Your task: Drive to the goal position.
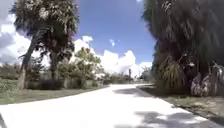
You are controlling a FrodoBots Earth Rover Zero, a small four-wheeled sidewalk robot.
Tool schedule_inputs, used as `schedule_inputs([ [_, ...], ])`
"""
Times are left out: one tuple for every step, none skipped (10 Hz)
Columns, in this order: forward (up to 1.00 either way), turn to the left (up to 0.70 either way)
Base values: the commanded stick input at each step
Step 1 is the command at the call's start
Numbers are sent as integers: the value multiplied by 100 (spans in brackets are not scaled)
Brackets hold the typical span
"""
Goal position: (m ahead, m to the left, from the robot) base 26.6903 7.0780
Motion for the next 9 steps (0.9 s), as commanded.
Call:
schedule_inputs([
  [85, 0],
  [85, 0],
  [85, 0],
  [85, 0],
  [85, 0],
  [85, 0],
  [85, 0],
  [85, 0],
  [85, 0],
])
